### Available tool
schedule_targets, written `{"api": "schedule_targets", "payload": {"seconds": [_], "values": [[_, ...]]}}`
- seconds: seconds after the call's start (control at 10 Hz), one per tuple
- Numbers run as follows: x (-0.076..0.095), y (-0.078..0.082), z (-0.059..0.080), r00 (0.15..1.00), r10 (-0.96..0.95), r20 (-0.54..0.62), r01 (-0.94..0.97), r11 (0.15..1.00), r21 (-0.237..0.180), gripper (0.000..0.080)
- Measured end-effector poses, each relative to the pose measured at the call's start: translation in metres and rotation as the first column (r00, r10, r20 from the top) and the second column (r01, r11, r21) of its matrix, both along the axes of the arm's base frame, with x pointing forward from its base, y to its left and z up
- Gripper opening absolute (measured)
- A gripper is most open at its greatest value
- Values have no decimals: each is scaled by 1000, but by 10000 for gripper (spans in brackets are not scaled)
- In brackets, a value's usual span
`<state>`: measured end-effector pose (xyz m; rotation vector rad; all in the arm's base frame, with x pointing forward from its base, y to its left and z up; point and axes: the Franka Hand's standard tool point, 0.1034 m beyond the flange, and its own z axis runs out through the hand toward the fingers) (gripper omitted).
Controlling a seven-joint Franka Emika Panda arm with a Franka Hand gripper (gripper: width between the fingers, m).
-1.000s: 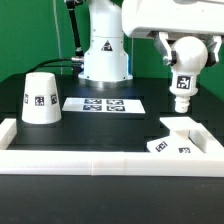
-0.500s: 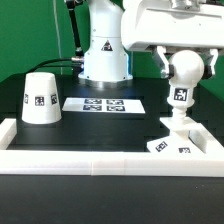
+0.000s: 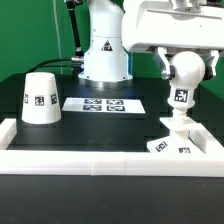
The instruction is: Assemble lamp
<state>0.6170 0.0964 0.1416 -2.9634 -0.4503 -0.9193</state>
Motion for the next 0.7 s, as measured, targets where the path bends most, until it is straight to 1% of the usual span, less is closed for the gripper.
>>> {"api": "schedule_targets", "payload": {"seconds": [0.4,0.7], "values": [[-1,2,0,1000,3,2,-3,1000,0,577],[-9,3,-7,1000,7,-5,-7,1000,-3,577]]}}
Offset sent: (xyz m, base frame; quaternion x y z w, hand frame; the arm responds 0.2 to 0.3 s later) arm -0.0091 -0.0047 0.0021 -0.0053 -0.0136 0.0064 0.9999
